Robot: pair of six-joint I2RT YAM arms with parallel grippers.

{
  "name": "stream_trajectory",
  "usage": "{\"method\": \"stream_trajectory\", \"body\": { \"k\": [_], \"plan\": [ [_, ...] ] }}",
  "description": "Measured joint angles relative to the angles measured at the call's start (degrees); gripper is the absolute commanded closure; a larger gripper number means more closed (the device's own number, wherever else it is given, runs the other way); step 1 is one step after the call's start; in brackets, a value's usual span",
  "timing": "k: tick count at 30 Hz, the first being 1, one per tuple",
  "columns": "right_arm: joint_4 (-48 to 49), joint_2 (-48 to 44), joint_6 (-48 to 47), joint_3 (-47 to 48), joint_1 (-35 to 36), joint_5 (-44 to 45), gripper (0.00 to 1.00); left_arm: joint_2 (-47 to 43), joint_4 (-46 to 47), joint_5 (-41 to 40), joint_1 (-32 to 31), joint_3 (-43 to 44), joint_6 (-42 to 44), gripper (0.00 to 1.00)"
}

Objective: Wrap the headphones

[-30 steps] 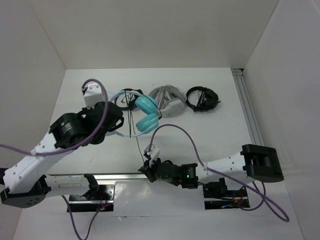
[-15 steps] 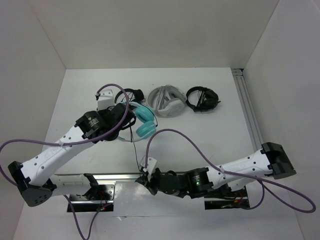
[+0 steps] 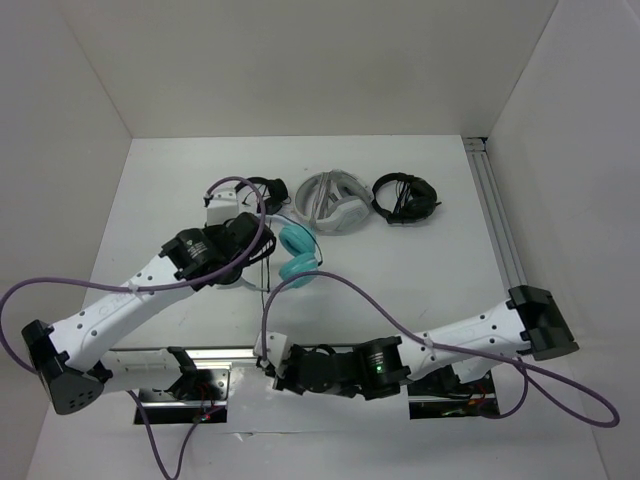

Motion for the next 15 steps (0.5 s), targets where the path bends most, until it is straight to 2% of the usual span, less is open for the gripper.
{"method": "stream_trajectory", "body": {
  "k": [5, 15],
  "plan": [
    [-4.7, -5.4, -1.7, 1.9, 0.1, 5.7, 1.00, -0.1, 2.2, 1.1, -0.2, -5.1, 3.0, 1.00],
    [-21.2, -8.6, -5.1, 10.9, 0.1, 19.8, 1.00, -3.4, 5.3, 12.5, -3.7, -9.2, 16.9, 1.00]
  ]
}}
